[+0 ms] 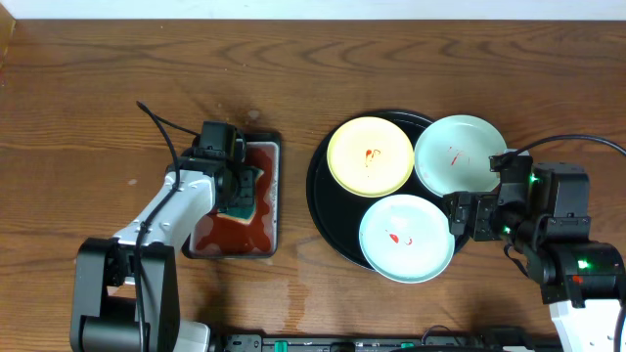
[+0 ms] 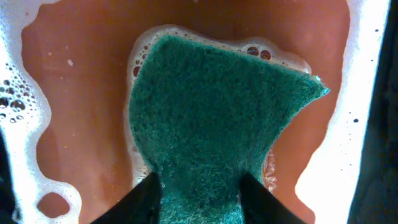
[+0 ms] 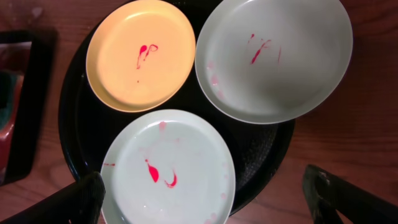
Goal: Clean dirty plates on tray and stack at the side
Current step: 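Grasp the green sponge with the left gripper and dip it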
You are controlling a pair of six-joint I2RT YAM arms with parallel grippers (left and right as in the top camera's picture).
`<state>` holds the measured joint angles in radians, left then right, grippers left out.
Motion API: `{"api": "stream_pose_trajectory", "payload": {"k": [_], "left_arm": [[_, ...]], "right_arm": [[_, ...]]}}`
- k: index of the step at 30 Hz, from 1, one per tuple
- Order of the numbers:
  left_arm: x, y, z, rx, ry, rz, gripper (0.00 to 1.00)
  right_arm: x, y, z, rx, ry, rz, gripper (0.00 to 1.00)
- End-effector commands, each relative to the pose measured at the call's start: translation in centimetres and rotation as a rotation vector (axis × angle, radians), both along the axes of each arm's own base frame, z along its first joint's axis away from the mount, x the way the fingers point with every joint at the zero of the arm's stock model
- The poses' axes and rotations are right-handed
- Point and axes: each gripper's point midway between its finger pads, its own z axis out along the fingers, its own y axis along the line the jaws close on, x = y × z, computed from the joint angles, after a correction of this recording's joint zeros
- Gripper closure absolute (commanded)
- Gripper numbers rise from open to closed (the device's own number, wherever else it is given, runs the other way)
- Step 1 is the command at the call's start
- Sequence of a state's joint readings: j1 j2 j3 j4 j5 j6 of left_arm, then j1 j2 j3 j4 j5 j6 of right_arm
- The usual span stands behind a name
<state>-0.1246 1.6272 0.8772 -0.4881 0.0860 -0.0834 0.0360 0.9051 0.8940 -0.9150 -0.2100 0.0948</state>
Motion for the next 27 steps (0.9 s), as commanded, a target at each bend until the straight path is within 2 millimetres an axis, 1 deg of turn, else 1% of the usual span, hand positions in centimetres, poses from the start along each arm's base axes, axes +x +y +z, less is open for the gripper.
{"api": "stream_pose_trajectory", "payload": {"k": [1, 4, 5, 8, 11, 16, 18, 23, 25, 27], "left_arm": [[-0.7, 0.3, -0.9, 0.015, 0.033, 0.006, 0.68], [-1.0, 0.3, -1.2, 0.016, 0.040, 0.006, 0.79], [-1.2, 0.3, -1.4, 0.017, 0.044, 0.006, 0.81], [-1.9, 0.4, -2.0, 0.018, 0.056, 0.006, 0.92], [-2.5, 0.5, -2.6, 0.017, 0.071, 0.022, 0.93], [-2.7, 0.5, -2.3, 0.017, 0.074, 0.025, 0.93], [-2.3, 0.5, -1.3, 0.014, 0.052, 0.026, 0.93], [-1.0, 0.3, 2.5, -0.002, -0.056, 0.031, 0.92], [-0.9, 0.5, 3.8, -0.003, -0.095, 0.057, 0.93], [-0.9, 0.9, 4.5, 0.008, -0.115, 0.080, 0.93]], "right_arm": [[0.3, 0.1, 0.9, 0.010, -0.021, -0.002, 0.01], [0.2, 0.1, 0.8, 0.010, -0.020, -0.002, 0.01], [0.2, 0.1, 0.8, 0.010, -0.019, -0.002, 0.01], [0.2, 0.1, 0.8, 0.010, -0.018, -0.002, 0.01], [0.2, 0.1, 0.8, 0.010, -0.018, -0.002, 0.01], [0.1, 0.1, 0.8, 0.009, -0.014, -0.002, 0.01], [0.1, 0.1, 0.8, 0.009, -0.014, -0.002, 0.01], [0.1, 0.1, 0.8, 0.010, -0.015, -0.002, 0.01], [0.1, 0.1, 0.8, 0.010, -0.014, -0.002, 0.01], [0.1, 0.1, 0.8, 0.010, -0.015, -0.002, 0.01]]}}
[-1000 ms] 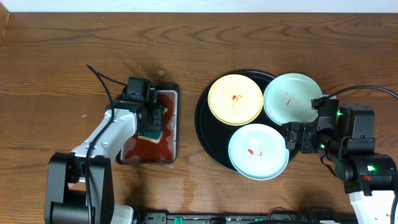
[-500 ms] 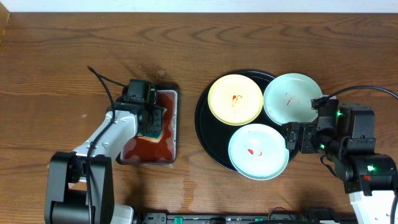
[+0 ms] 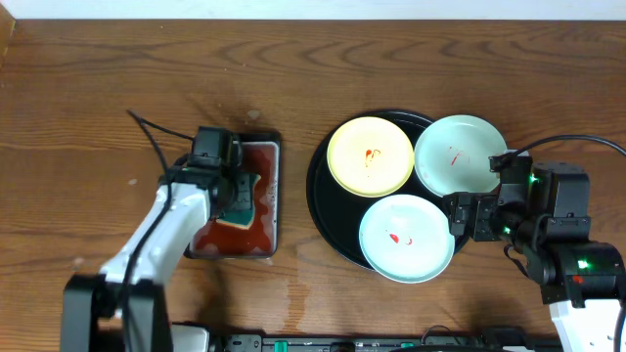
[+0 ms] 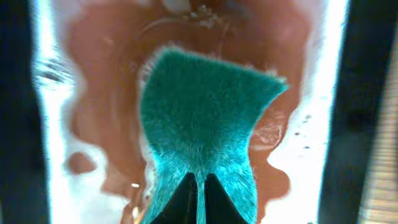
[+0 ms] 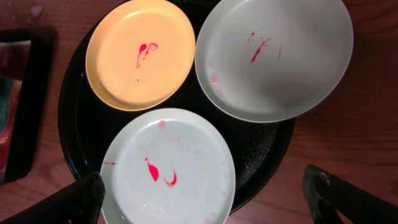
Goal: Clean dirty plates on tray and stack at the side
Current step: 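Grasp the green sponge with the left gripper and dip it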
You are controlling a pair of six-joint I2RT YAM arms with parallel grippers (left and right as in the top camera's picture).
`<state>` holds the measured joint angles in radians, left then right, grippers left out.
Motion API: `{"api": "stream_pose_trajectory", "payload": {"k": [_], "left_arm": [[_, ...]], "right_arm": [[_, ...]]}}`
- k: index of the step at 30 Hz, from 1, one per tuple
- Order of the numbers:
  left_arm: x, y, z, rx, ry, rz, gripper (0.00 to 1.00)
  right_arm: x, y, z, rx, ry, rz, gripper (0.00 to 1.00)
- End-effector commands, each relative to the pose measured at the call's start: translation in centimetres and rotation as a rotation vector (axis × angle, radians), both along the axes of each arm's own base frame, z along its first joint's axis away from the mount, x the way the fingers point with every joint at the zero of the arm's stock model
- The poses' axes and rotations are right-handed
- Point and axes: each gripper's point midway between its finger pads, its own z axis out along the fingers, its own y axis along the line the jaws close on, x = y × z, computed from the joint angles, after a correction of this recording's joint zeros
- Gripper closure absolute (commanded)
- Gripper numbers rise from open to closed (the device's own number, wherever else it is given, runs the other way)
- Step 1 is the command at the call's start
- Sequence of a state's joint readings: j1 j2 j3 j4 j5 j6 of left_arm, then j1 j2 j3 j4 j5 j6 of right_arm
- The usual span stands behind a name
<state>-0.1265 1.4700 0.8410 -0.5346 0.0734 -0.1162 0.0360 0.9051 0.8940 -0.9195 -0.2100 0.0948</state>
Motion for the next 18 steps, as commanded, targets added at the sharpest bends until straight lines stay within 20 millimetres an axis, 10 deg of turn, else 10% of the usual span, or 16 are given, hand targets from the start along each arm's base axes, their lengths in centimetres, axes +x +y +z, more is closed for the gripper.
{"api": "stream_pose_trajectory", "payload": {"k": [1, 4, 9, 18], "left_arm": [[0.1, 0.7, 1.5, 0.014, -0.046, 0.059, 0.93], [-0.3, 0.7, 1.2, 0.007, -0.028, 0.083, 0.92], [-1.4, 0.9, -0.9, 0.018, 0.038, 0.083, 0.58], [-1.2, 0.0, -4.4, -0.014, 0.117, 0.069, 0.55]], "right_arm": [[0.2, 0.1, 0.8, 0.010, -0.019, -0.002, 0.01], [0.2, 0.1, 0.8, 0.010, -0.019, -0.002, 0.01], [0.2, 0.1, 0.8, 0.010, -0.019, -0.002, 0.01], [0.2, 0.1, 0.8, 0.010, -0.020, -0.002, 0.01]]}}
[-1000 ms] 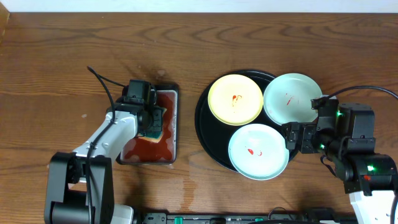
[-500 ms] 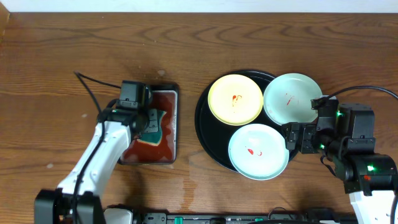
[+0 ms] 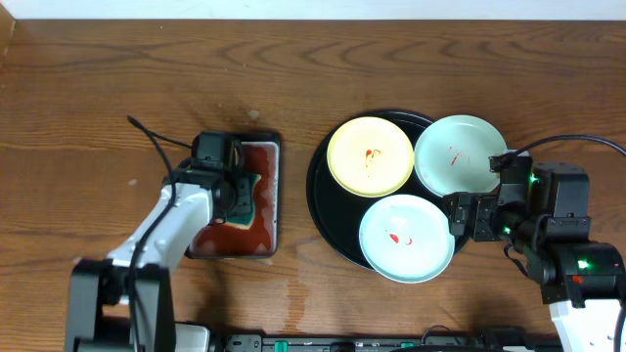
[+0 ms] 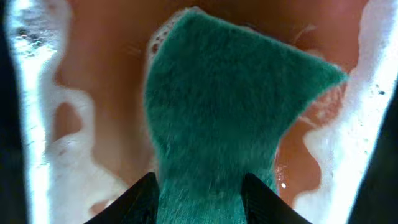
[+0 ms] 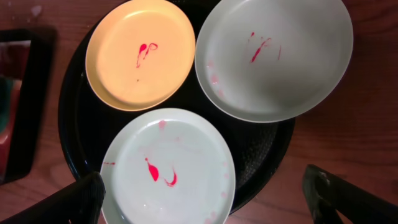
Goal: Clean dirty plates on tray and stack at the side
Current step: 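Grasp the green sponge with the left gripper and dip it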
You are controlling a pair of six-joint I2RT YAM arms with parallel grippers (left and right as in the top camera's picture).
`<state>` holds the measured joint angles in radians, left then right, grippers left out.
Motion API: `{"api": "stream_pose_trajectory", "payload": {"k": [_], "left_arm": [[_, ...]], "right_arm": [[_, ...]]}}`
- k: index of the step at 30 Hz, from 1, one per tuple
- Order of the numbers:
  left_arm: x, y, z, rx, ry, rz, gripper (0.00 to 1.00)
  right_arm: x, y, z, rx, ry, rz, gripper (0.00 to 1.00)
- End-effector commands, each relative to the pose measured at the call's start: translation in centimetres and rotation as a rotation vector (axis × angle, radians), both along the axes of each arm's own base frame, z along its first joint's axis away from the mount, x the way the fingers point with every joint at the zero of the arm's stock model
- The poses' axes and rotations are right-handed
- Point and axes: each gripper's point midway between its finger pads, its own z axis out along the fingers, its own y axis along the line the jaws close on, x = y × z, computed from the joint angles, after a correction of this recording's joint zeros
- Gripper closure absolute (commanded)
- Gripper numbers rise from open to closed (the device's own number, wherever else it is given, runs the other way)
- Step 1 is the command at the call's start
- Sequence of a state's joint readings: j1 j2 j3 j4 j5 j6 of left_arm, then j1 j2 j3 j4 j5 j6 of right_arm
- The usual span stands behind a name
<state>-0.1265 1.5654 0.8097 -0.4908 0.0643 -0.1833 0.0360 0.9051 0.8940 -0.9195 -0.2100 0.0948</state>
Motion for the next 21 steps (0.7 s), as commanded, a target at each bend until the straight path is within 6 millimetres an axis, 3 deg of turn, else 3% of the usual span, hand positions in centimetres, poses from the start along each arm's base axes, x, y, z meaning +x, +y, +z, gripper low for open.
{"api": "stream_pose_trajectory", "payload": {"k": [1, 3, 7, 8, 13, 21], "left_arm": [[-0.4, -0.3, -1.4, -0.017, 0.038, 0.002, 0.56], [-0.4, -0.3, -1.9, -0.015, 0.051, 0.002, 0.59], [-0.5, -0.2, -2.2, -0.010, 0.059, 0.004, 0.90], [-0.5, -0.1, -2.1, -0.007, 0.056, 0.004, 0.92], [-0.2, 0.2, -0.8, 0.007, 0.020, 0.008, 0.93], [0.5, -0.3, 4.4, -0.033, -0.119, 0.003, 0.93]], "right_arm": [[0.2, 0.1, 0.8, 0.010, -0.020, -0.002, 0.01], [0.2, 0.1, 0.8, 0.010, -0.020, -0.002, 0.01], [0.2, 0.1, 0.8, 0.010, -0.020, -0.002, 0.01], [0.2, 0.1, 0.8, 0.010, -0.020, -0.002, 0.01], [0.2, 0.1, 0.8, 0.009, -0.019, -0.002, 0.01], [0.2, 0.1, 0.8, 0.010, -0.015, -0.001, 0.01]]}}
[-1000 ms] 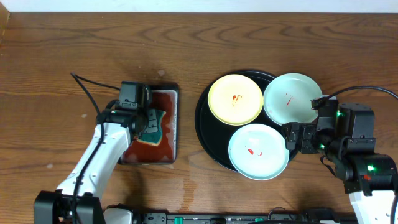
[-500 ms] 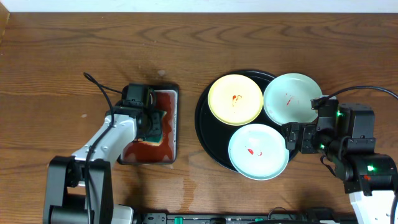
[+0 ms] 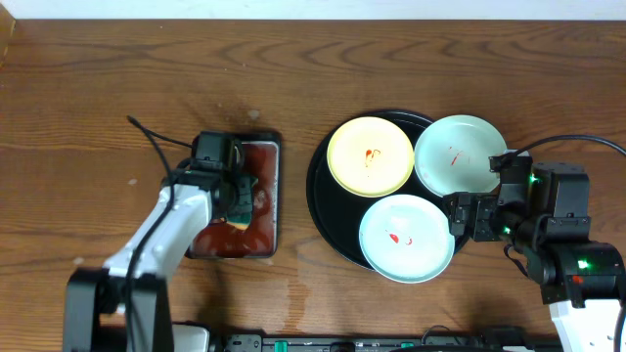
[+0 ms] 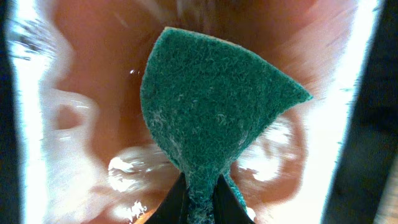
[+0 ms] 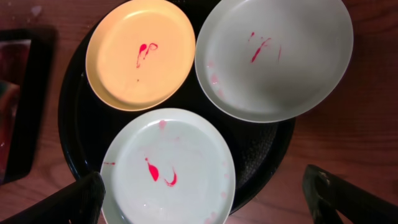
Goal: Clean dirty plates on tray and stack at the side
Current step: 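Grasp the green sponge with the left gripper and dip it, then move the right gripper to grip the rim of the light blue plate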
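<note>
A black round tray (image 3: 331,191) carries three plates with red smears: a yellow plate (image 3: 370,156), a pale green plate (image 3: 458,154) and a pale blue plate (image 3: 406,238). My left gripper (image 4: 202,188) is shut on the lower end of a green sponge (image 4: 214,106). It holds the sponge over the reddish foamy water in a black rectangular basin (image 3: 278,196). My right gripper (image 5: 205,190) hangs open above the blue plate (image 5: 168,168) at the tray's right side, touching nothing.
The basin's dark rim (image 4: 380,124) runs down the right of the left wrist view. Bare wooden table (image 3: 411,59) lies behind the tray and to the far left. The pale green plate overhangs the tray's right rim.
My left fingers, spread wide around the sponge before, are now pinched close together on its lower end. The water below looks stirred. The right arm and plates have not moved.
The left fingers first held the sponge wide in the foamy basin. Then they were squeezed tight on it, then wide again, and now tight again. The sponge stayed over the basin throughout. The right gripper stayed open above the three stained plates.
</note>
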You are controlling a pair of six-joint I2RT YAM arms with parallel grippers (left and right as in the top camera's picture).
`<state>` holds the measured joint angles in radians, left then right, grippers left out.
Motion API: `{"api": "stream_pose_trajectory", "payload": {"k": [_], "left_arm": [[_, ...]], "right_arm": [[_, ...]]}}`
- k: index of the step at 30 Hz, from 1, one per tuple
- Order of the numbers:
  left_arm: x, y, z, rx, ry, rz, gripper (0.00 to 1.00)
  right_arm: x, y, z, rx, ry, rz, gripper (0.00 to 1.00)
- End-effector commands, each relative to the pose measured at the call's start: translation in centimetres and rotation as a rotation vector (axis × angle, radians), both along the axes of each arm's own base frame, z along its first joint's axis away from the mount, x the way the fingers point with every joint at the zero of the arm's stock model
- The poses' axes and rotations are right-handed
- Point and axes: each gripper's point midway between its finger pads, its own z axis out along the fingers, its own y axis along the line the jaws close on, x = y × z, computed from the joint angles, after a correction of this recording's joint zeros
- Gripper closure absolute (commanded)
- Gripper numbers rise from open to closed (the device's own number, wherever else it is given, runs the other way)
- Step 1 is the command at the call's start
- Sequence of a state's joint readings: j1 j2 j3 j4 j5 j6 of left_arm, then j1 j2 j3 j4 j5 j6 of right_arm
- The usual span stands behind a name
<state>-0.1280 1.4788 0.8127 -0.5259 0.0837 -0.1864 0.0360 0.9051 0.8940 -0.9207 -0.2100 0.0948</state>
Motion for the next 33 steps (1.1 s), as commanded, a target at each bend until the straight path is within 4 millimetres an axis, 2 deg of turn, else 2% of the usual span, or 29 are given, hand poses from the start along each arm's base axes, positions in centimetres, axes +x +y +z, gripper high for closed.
{"api": "stream_pose_trajectory", "payload": {"k": [1, 5, 10, 16, 24, 33], "left_arm": [[0.3, -0.3, 2.6, -0.032, -0.075, 0.000, 0.92], [-0.6, -0.6, 2.9, -0.055, -0.056, 0.008, 0.93], [-1.1, -0.5, 2.1, -0.055, -0.015, 0.026, 0.92], [-1.2, -0.5, 1.8, -0.053, -0.003, 0.026, 0.92], [-1.3, -0.5, 1.8, -0.053, -0.002, 0.026, 0.93], [-1.3, -0.5, 1.8, -0.056, -0.001, 0.036, 0.93]], "right_arm": [[0.1, 0.1, 0.7, 0.009, -0.012, -0.002, 0.01], [-0.2, 0.1, -0.5, 0.008, 0.037, -0.002, 0.01], [-1.2, 0.1, -4.0, 0.006, 0.206, -0.001, 0.03], [-1.2, 0.4, -7.5, 0.015, 0.376, 0.005, 0.24], [-0.9, 0.7, -11.3, 0.026, 0.530, 0.009, 0.24], [-0.5, 1.3, -14.2, 0.030, 0.617, 0.028, 0.29]]}}
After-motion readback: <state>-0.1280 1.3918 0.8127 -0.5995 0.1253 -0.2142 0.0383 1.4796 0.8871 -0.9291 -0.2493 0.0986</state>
